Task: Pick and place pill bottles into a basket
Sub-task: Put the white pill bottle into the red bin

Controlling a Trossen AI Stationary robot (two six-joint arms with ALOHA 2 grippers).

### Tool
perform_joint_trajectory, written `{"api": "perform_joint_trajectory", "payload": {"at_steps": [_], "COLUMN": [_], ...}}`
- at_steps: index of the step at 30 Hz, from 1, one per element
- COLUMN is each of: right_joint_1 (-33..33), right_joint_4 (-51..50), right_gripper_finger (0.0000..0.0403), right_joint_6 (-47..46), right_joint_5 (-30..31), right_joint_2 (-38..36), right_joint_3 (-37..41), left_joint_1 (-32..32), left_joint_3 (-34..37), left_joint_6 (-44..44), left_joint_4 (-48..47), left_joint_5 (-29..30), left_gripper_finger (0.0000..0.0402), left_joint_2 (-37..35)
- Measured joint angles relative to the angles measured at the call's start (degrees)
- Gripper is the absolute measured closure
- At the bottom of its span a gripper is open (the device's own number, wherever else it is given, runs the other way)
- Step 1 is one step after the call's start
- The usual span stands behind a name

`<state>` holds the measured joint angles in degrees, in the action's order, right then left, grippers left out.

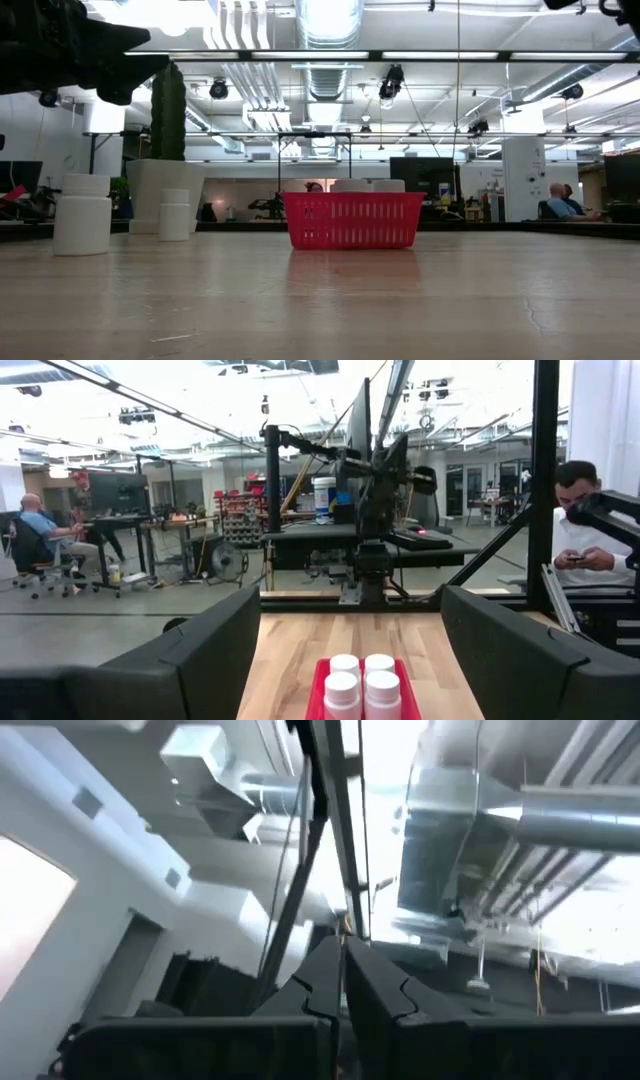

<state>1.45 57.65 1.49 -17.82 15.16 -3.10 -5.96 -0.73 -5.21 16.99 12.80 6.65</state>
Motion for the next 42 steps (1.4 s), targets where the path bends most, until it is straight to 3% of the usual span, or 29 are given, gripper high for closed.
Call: {"api": "perform_joint_trajectory", "payload": {"at_steps": [4,7,10,13,19,22,26,30,35,38,42], "right_joint_1": [0.0,0.0,0.0,0.0,0.0,0.0,0.0,0.0,0.0,0.0,0.0], "right_joint_4": [-1.1,-4.5,-12.6,-26.1,-56.5,-58.9,-58.5,-57.4,-41.9,-37.4,-41.1], "right_gripper_finger": [0.0394,0.0394,0.0394,0.0394,0.0394,0.0394,0.0394,0.0394,0.0394,0.0394,0.0394], "right_joint_6": [-1.2,-5.8,-6.3,-0.9,1.9,-1.1,1.5,3.9,6.4,4.6,5.2], "right_joint_5": [0.2,3.7,7.6,11.0,31.2,37.5,35.3,28.7,17.2,16.7,16.1], "right_joint_2": [-5.0,-8.4,-11.2,-13.9,-14.7,-14.4,-15.2,-15.2,-15.1,-15.2,-14.9], "right_joint_3": [2.0,2.2,2.2,1.6,-2.3,-2.5,-2.6,-2.1,1.9,2.5,2.5], "left_joint_1": [0.0,0.0,0.0,0.0,0.0,0.0,0.0,0.0,0.0,0.0,0.0], "left_joint_3": [0.0,0.0,0.0,0.0,0.0,0.0,0.0,0.0,0.0,0.0,0.0], "left_joint_6": [0.0,0.0,0.1,0.1,0.1,0.1,0.1,0.1,0.1,0.1,0.1], "left_joint_4": [0.0,0.0,0.0,0.0,0.1,0.0,0.0,0.0,0.0,0.0,0.0], "left_joint_5": [0.0,0.0,0.0,0.0,0.0,0.0,0.0,0.0,0.0,0.0,0.0], "left_gripper_finger": [0.0109,0.0109,0.0109,0.0109,0.0109,0.0109,0.0109,0.0109,0.0109,0.0109,0.0109], "left_joint_2": [0.1,0.1,0.1,0.1,0.0,-0.1,0.1,0.1,0.1,0.1,0.1]}}
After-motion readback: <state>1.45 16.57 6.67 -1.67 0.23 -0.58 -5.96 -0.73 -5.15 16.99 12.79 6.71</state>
